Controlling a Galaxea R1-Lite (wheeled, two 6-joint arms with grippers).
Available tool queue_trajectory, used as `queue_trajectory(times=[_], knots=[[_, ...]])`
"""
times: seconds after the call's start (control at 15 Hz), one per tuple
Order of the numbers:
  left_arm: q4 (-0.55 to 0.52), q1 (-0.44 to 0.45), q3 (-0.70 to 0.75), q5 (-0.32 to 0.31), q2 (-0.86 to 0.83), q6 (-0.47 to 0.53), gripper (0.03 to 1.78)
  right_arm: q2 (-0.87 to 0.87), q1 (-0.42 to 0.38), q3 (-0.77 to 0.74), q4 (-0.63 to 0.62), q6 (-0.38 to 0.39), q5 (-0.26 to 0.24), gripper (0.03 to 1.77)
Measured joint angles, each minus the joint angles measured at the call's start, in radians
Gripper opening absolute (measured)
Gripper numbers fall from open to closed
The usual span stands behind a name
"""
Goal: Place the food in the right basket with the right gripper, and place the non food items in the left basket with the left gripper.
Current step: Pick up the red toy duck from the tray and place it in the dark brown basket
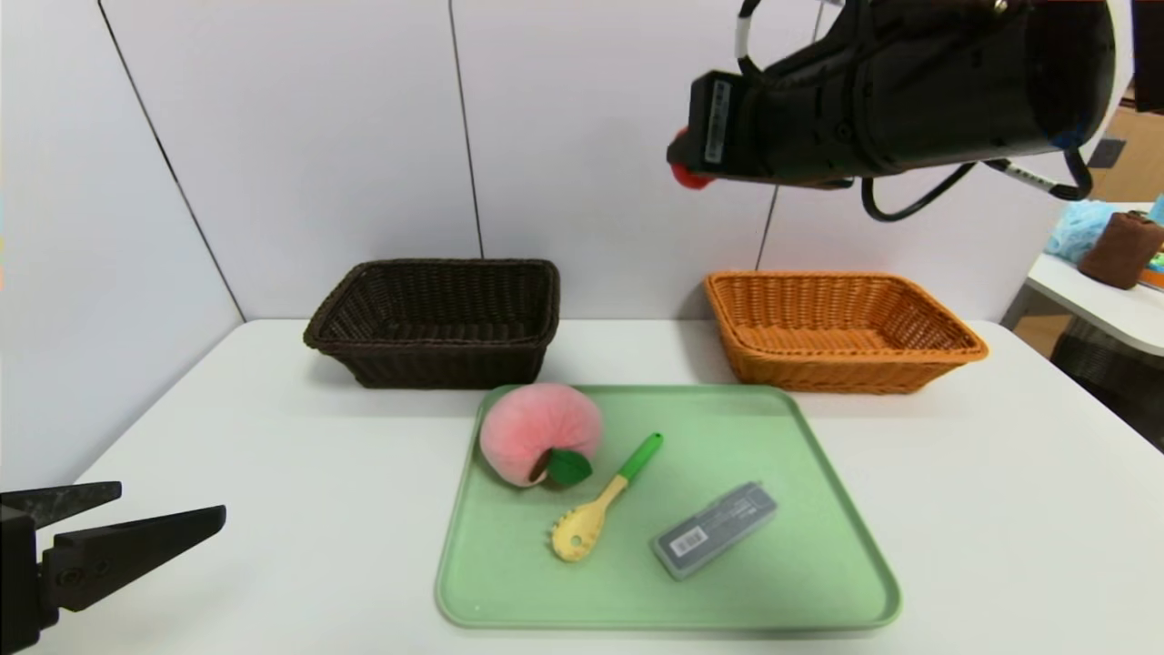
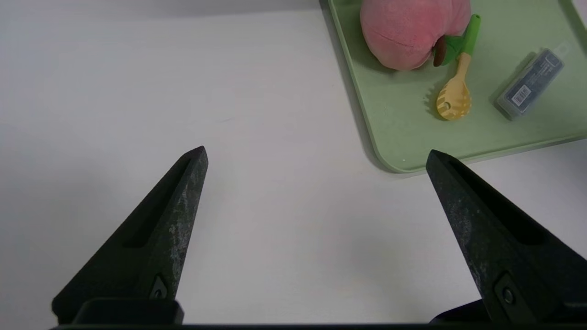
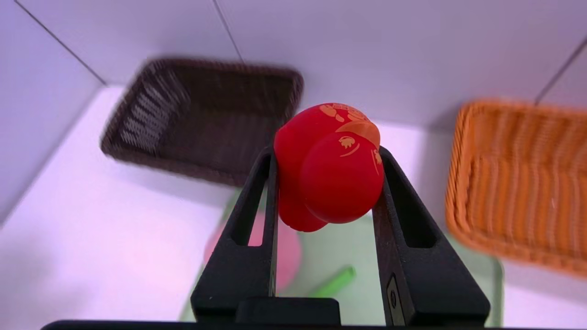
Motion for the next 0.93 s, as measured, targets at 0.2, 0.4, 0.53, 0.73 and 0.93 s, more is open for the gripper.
queue_trajectory(times=[0.2,0.4,0.53,0.73,0.93], knots=[[0.000,0.000,-0.002,0.001,-0.008,-0.001,1.69,0.046,0.017,0.001,-0.234,-0.086,-0.007,0.60],[0.001,0.000,0.001,0.001,-0.019,-0.004,1.69,0.126,0.025,0.000,-0.471,-0.214,-0.003,0.60],[0.001,0.000,0.006,0.000,-0.027,-0.005,1.69,0.190,0.031,-0.001,-0.577,-0.280,0.005,0.60],[0.003,0.000,0.016,0.000,-0.038,-0.002,1.69,0.273,0.042,-0.003,-0.637,-0.302,0.037,0.60],[0.006,0.000,0.023,0.000,-0.047,-0.001,1.69,0.339,0.051,-0.004,-0.673,-0.306,0.080,0.59]])
